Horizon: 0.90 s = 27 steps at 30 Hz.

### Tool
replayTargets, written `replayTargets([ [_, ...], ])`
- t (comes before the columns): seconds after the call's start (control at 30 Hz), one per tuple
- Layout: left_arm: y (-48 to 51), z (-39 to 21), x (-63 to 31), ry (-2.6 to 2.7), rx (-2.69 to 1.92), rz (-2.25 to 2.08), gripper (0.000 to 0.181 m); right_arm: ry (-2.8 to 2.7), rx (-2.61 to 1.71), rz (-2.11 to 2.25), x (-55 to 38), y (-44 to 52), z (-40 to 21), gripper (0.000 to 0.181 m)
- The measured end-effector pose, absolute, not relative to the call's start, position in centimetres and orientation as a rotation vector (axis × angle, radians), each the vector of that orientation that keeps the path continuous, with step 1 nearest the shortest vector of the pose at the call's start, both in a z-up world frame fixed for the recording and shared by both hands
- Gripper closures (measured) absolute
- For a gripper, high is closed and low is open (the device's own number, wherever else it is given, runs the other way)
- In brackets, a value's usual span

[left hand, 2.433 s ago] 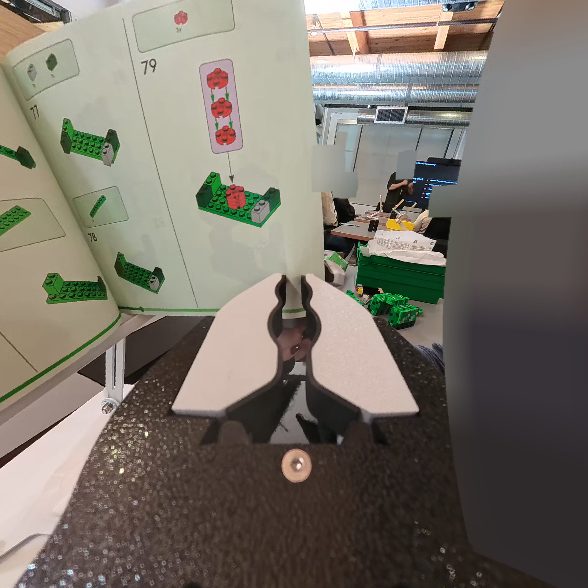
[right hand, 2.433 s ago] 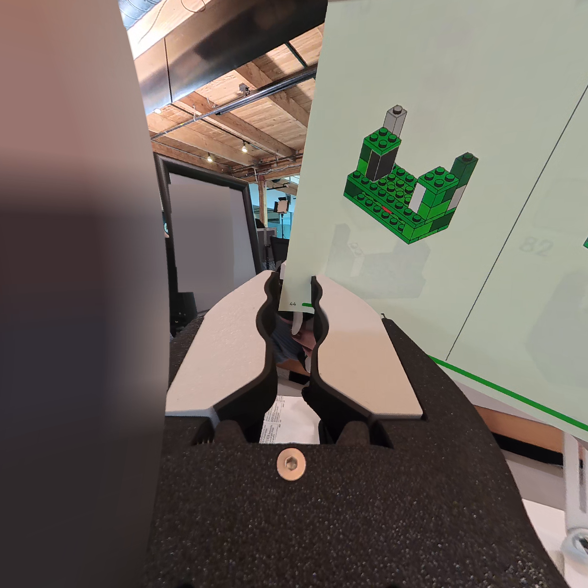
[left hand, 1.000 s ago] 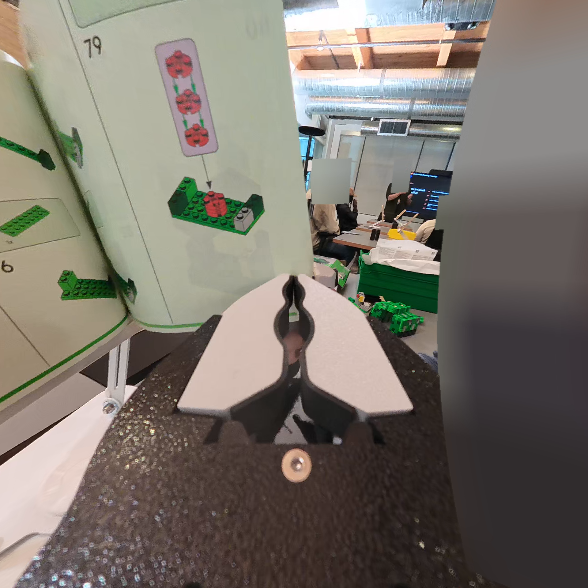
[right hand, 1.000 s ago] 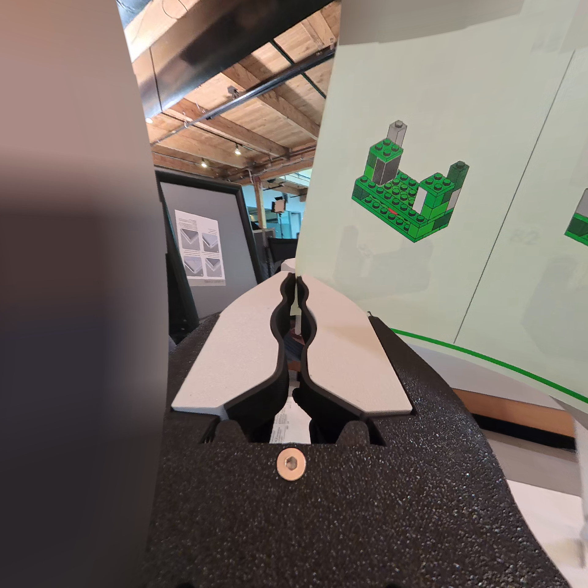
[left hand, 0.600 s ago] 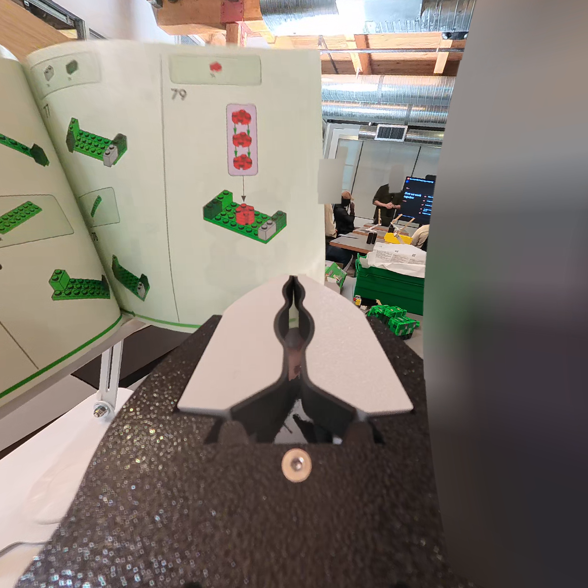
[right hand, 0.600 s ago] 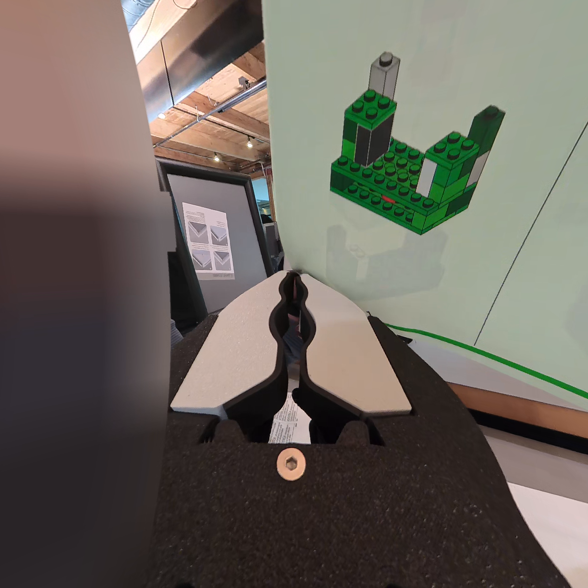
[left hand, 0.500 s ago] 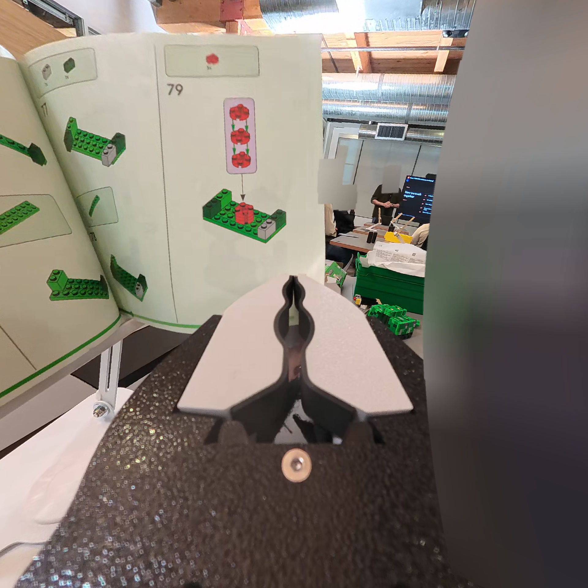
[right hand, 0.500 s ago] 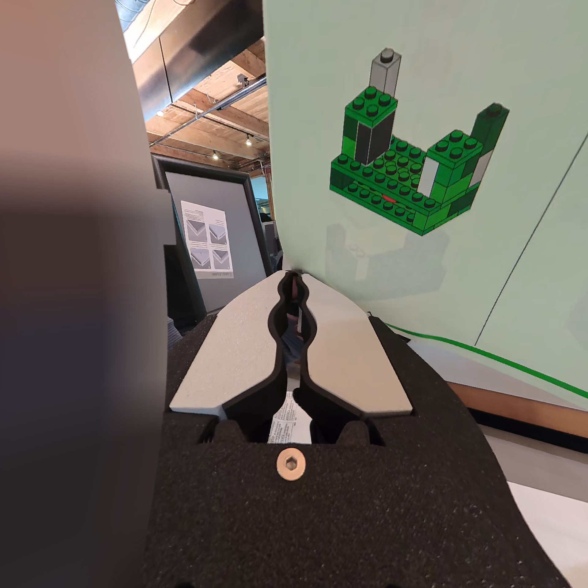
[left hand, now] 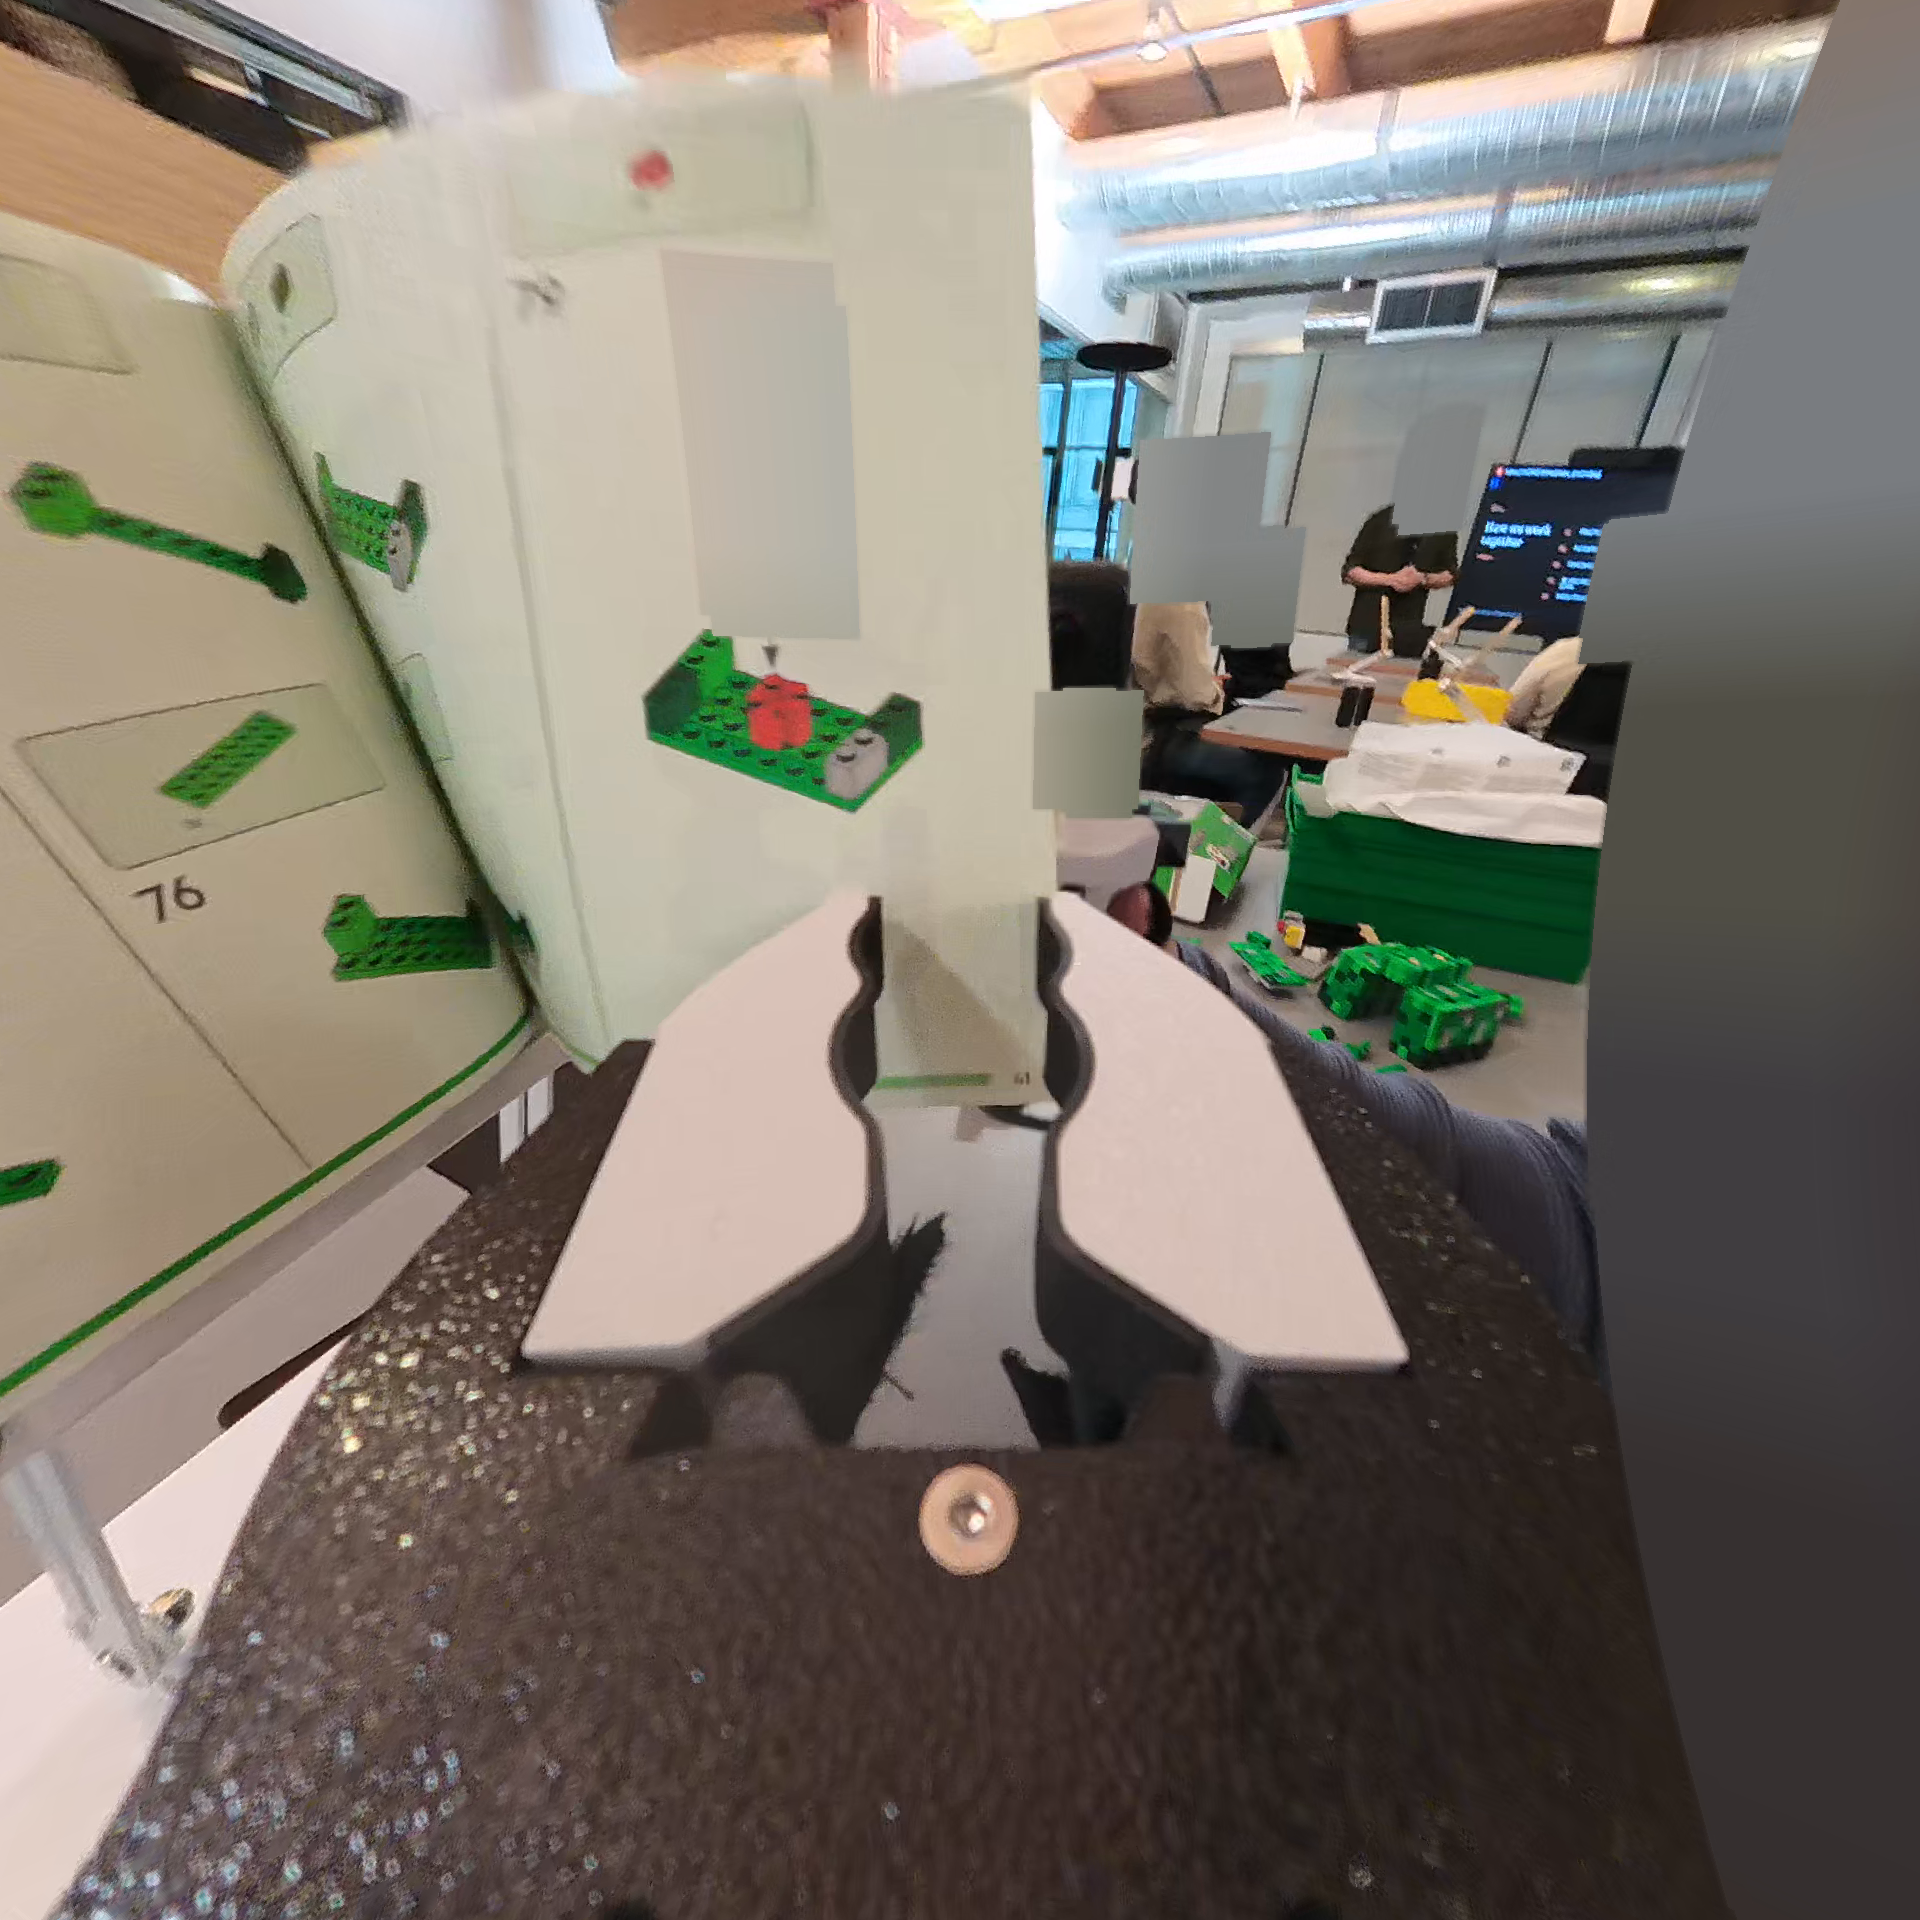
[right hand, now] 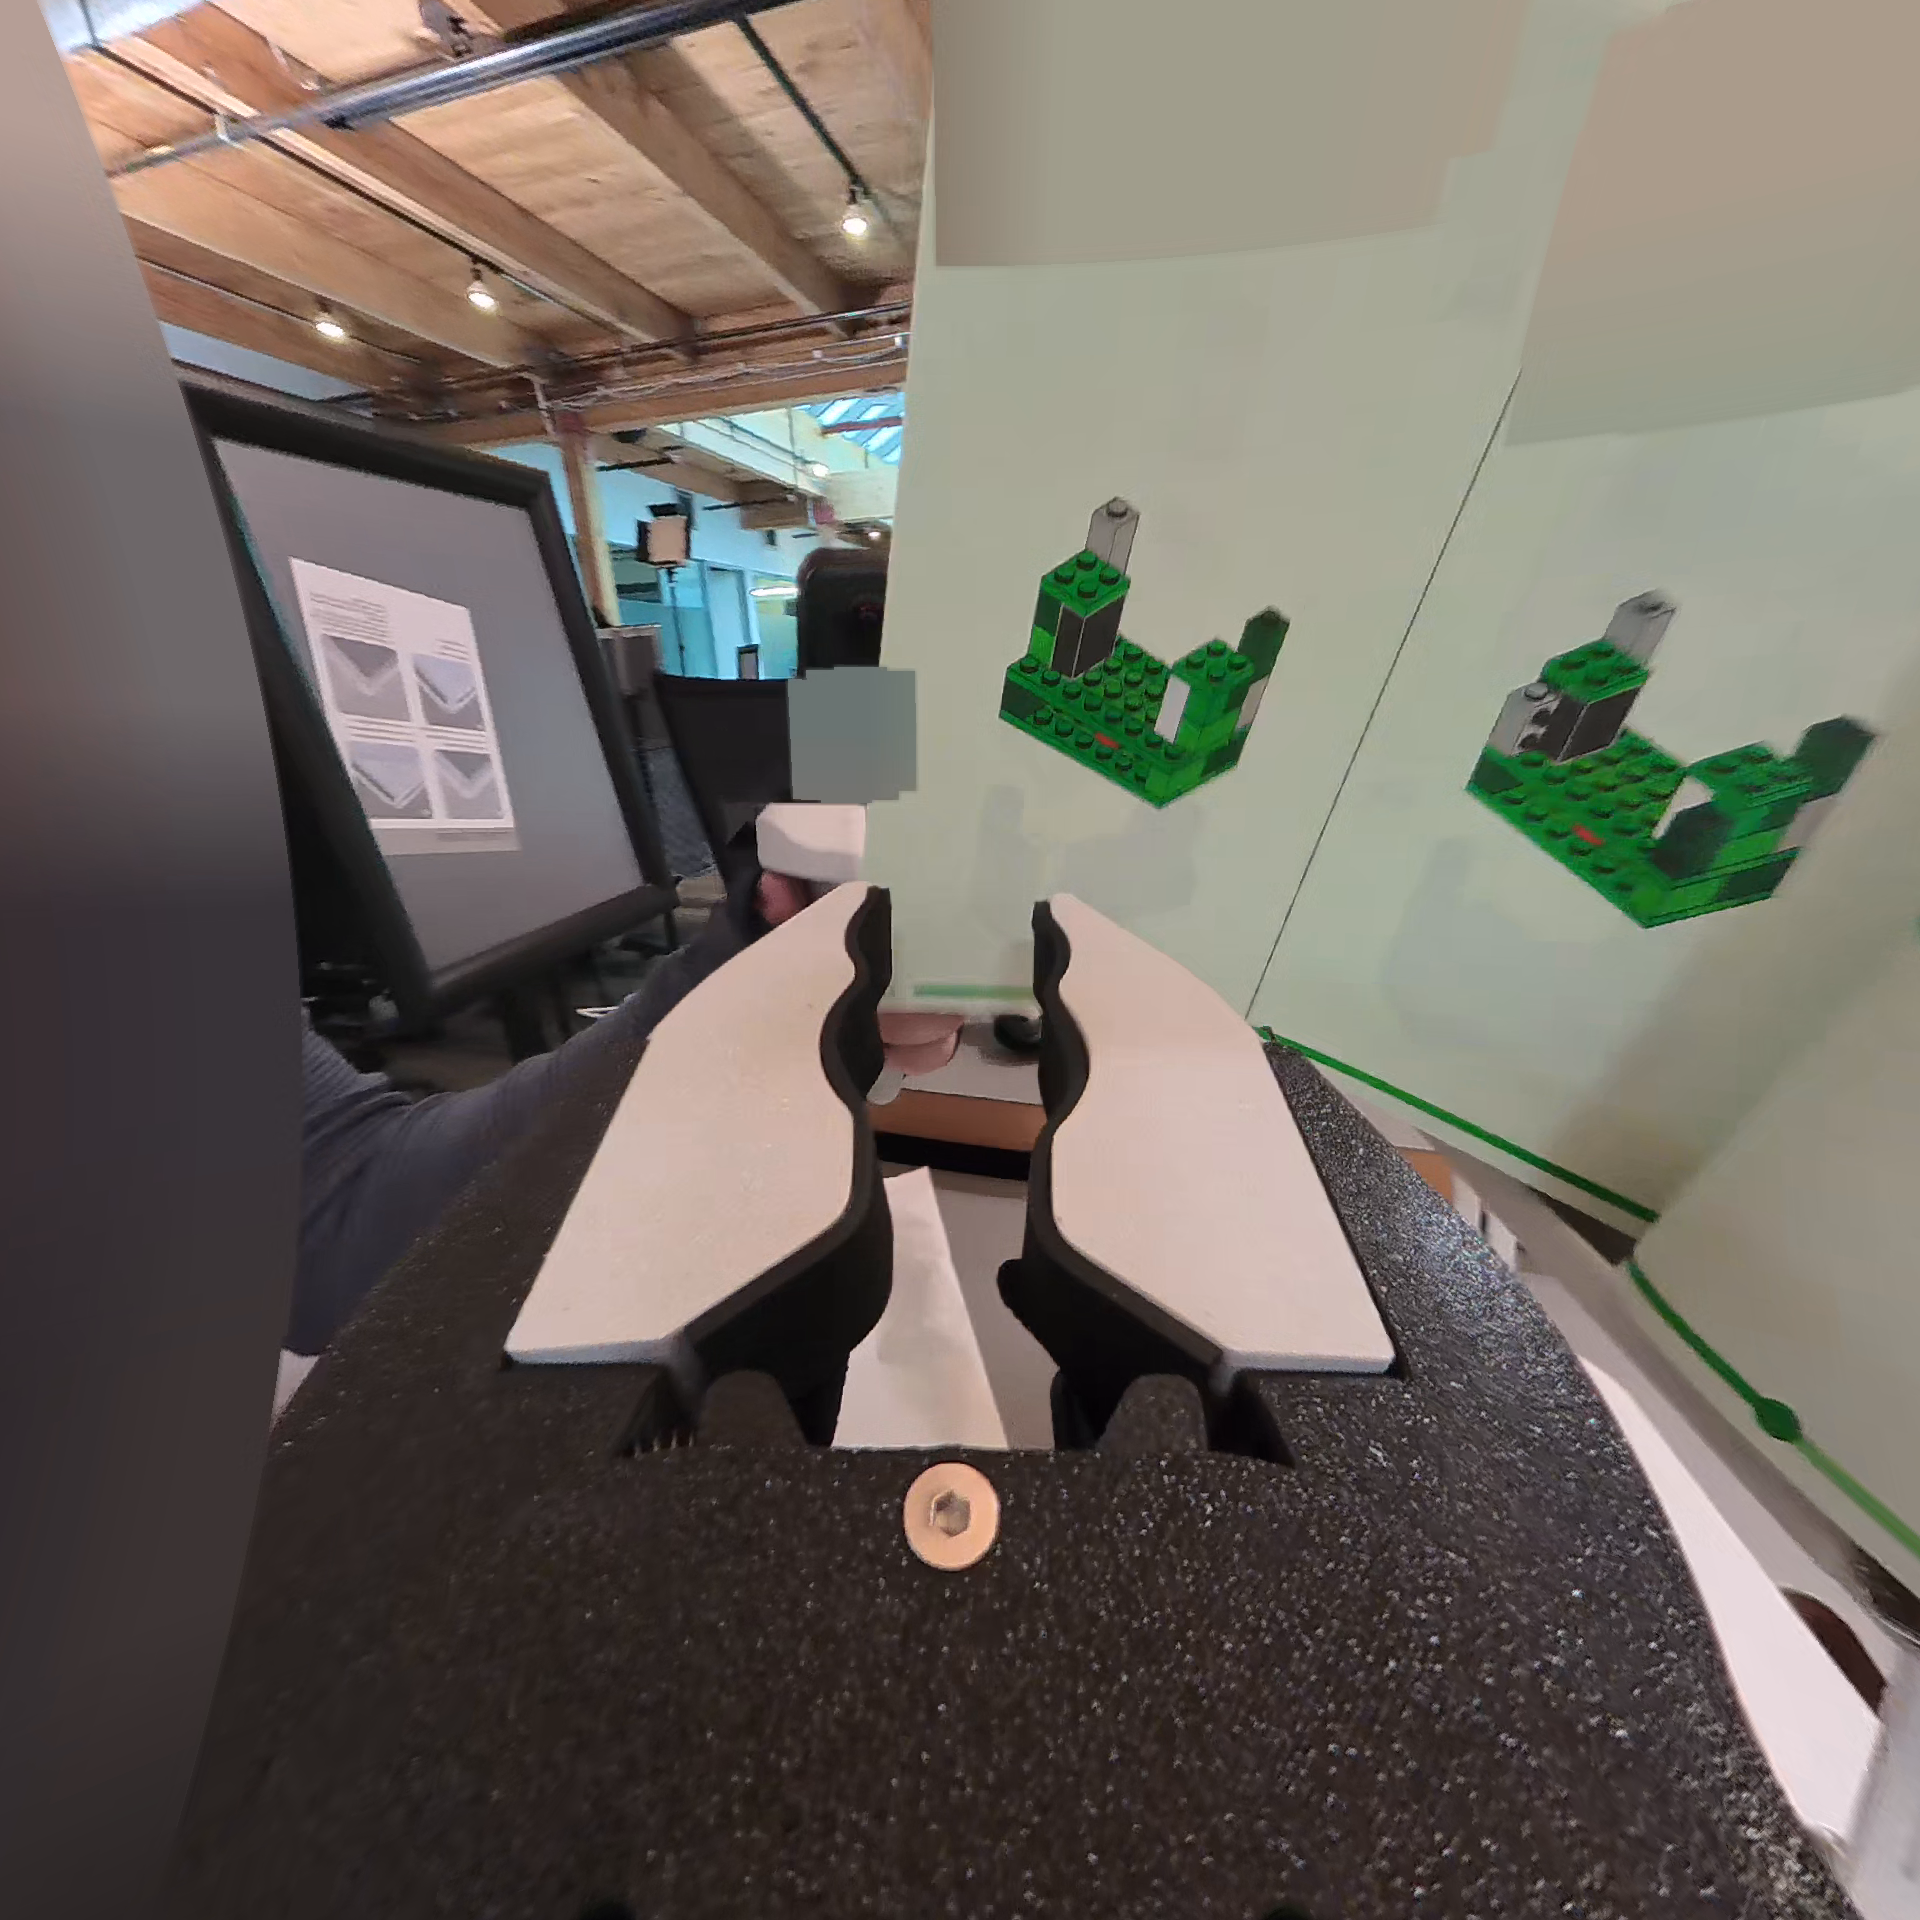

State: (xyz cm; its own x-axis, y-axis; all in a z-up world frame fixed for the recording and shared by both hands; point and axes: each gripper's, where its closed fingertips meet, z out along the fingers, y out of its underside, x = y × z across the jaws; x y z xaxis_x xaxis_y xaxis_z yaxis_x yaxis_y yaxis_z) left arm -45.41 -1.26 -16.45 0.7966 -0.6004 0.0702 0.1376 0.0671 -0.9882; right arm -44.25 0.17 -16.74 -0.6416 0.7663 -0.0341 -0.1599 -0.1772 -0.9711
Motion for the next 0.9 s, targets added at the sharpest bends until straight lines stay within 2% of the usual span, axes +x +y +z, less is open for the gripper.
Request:
replayTargets([
  [0.07, -0.9, -16.9, -45.6, 0.401, -1.430, -0.557, 0.152, -1.437, -0.725, 1.871, -44.4, 0.2, -16.5, 0.155],
  [0.23, -0.2, -18.7, -45.2, 0.467, -1.534, -0.431, 0.165, -1.278, -0.749, 1.953, -44.5, 0.5, -14.2, 0.144],
  [0.33, 0.7, -20.5, -44.7, 0.539, -1.630, -0.290, 0.168, -1.245, -0.857, 1.854, -45.2, 1.1, -13.9, 0.144],
  [0.4, 1.4, -21.6, -44.1, 0.584, -1.681, -0.228, 0.170, -1.257, -0.937, 1.722, -45.6, 1.6, -14.3, 0.151],
  [0.53, 2.1, -22.6, -43.3, 0.620, -1.725, -0.196, 0.172, -1.194, -1.024, 1.586, -45.4, 3.1, -13.9, 0.180],
  [0.7, 1.8, -21.6, -43.5, 0.601, -1.683, -0.201, 0.172, -1.213, -1.061, 1.463, -45.2, 4.1, -14.4, 0.181],
  [0.9, 0.5, -17.3, -44.4, 0.479, -1.489, -0.259, 0.171, -1.237, -0.994, 1.257, -45.4, 4.5, -14.7, 0.181],
])
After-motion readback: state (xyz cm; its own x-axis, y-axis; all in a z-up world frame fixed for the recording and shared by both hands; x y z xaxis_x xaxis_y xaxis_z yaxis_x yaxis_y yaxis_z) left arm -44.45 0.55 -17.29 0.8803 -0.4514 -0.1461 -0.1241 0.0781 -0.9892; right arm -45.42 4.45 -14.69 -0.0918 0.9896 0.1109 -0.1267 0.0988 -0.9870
